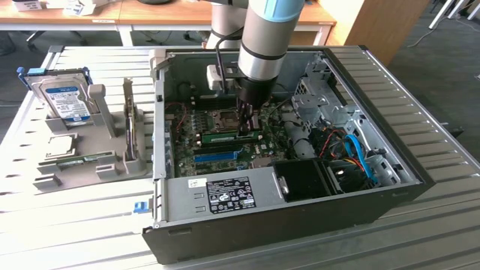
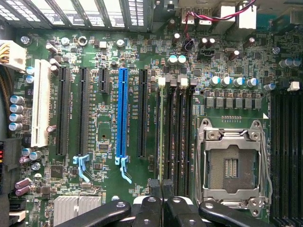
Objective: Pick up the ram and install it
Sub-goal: 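Insert the ram into the slot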
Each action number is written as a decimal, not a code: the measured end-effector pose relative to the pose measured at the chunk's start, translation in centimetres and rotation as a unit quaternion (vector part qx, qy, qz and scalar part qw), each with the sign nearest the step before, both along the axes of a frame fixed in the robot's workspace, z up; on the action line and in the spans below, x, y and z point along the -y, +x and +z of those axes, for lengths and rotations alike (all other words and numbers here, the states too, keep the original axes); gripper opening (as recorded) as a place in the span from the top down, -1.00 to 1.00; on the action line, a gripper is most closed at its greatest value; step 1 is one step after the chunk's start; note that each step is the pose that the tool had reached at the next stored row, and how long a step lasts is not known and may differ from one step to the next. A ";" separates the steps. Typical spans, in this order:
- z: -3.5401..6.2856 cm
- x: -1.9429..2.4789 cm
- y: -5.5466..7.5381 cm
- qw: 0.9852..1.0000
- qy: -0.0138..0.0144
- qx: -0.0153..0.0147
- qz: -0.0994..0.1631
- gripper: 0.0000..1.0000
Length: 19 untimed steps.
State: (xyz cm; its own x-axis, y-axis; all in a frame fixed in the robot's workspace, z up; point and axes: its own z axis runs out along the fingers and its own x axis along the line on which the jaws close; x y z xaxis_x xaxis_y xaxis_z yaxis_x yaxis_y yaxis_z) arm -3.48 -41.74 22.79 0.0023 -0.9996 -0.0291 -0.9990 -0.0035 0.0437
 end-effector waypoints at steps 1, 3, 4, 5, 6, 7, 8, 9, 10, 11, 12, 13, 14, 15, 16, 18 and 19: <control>0.00 0.00 0.0 1.000 0.000 0.000 0.000 0.74; 0.00 0.00 0.0 1.000 0.000 0.000 0.000 0.62; 0.00 0.00 0.0 1.000 0.000 0.000 0.000 0.62; 0.00 0.00 0.0 1.000 0.000 0.000 0.000 0.62; 0.01 0.00 0.0 1.000 0.000 0.000 0.000 0.62; 0.01 0.00 0.0 1.000 0.000 0.000 0.000 0.62; 0.01 0.00 0.0 1.000 0.000 0.000 0.000 0.62; 0.01 0.01 0.0 1.000 0.000 0.000 0.000 0.62; 0.01 0.00 0.0 1.000 0.000 0.000 0.000 0.62; 0.01 0.00 0.0 1.000 0.000 0.000 0.000 0.62; 0.01 0.00 0.0 1.000 0.000 0.000 0.000 0.62; 0.01 0.00 0.0 1.000 0.000 0.000 0.000 0.62; 0.01 0.00 0.0 1.000 0.000 0.000 0.000 0.62; 0.03 0.01 0.0 1.000 0.000 0.000 0.000 0.62; 0.19 0.01 0.0 1.000 0.000 0.000 0.000 0.62; 0.68 0.00 0.0 1.000 0.000 0.000 0.000 0.62; 0.98 0.01 0.0 1.000 0.000 0.000 0.000 0.62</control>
